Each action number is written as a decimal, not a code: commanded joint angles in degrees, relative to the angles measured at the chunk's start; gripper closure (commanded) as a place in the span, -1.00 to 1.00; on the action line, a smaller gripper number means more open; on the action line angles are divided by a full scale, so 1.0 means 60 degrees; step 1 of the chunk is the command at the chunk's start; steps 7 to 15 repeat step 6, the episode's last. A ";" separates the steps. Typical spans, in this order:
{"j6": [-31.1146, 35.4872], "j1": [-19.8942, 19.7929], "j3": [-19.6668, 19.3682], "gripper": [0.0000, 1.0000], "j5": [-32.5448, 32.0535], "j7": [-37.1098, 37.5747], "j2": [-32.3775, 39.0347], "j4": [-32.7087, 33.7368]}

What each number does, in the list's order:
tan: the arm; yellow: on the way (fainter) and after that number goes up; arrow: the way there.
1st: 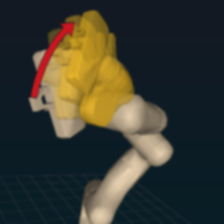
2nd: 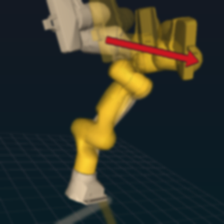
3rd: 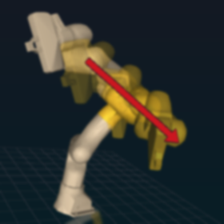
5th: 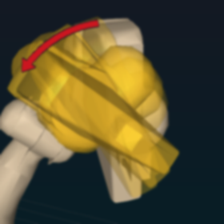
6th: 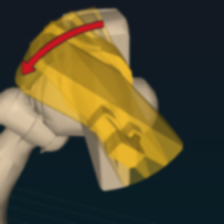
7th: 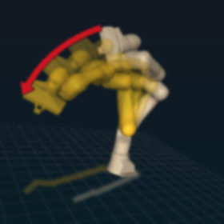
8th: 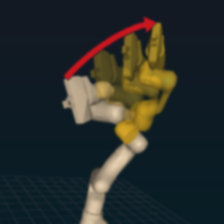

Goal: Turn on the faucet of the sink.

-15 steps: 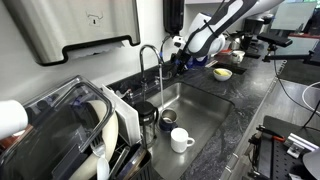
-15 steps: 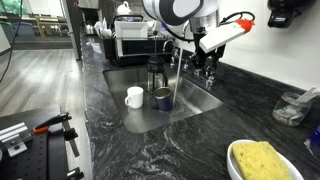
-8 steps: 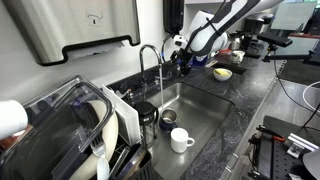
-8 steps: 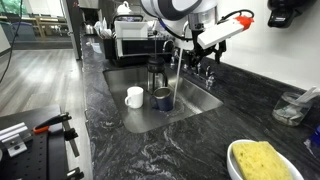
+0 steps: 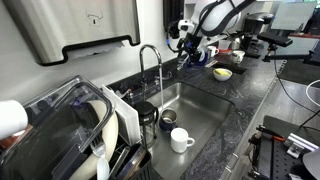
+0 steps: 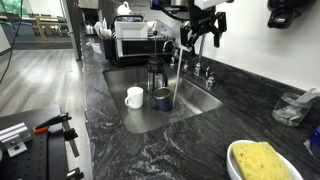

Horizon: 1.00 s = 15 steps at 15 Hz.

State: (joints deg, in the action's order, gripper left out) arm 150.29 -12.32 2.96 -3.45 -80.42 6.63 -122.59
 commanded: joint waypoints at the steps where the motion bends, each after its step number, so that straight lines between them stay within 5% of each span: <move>1: -0.1683 0.0504 -0.0466 -1.00 -0.0388 0.0090 -0.1216 -0.0180; 6: -0.3366 0.0980 -0.0775 -1.00 -0.0368 0.0014 -0.1955 0.0070; 15: -0.3366 0.0980 -0.0775 -1.00 -0.0368 0.0014 -0.1955 0.0070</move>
